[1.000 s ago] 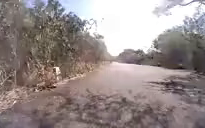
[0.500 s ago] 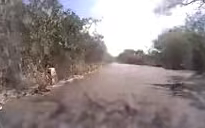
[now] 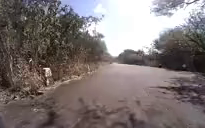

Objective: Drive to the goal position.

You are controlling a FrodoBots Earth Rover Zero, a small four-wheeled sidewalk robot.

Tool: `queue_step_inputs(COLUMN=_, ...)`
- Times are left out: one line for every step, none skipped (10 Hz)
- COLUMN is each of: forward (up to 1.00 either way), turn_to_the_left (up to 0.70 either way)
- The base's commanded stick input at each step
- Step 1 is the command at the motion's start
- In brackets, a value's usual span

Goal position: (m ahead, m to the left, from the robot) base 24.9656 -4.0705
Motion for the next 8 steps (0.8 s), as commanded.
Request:
queue_step_inputs(forward=0.50, turn_to_the_left=0.00)
queue_step_inputs(forward=0.50, turn_to_the_left=0.00)
queue_step_inputs(forward=0.50, turn_to_the_left=0.00)
queue_step_inputs(forward=0.50, turn_to_the_left=0.00)
queue_step_inputs(forward=0.50, turn_to_the_left=0.00)
queue_step_inputs(forward=0.50, turn_to_the_left=0.00)
queue_step_inputs(forward=0.50, turn_to_the_left=0.00)
queue_step_inputs(forward=0.50, turn_to_the_left=0.00)
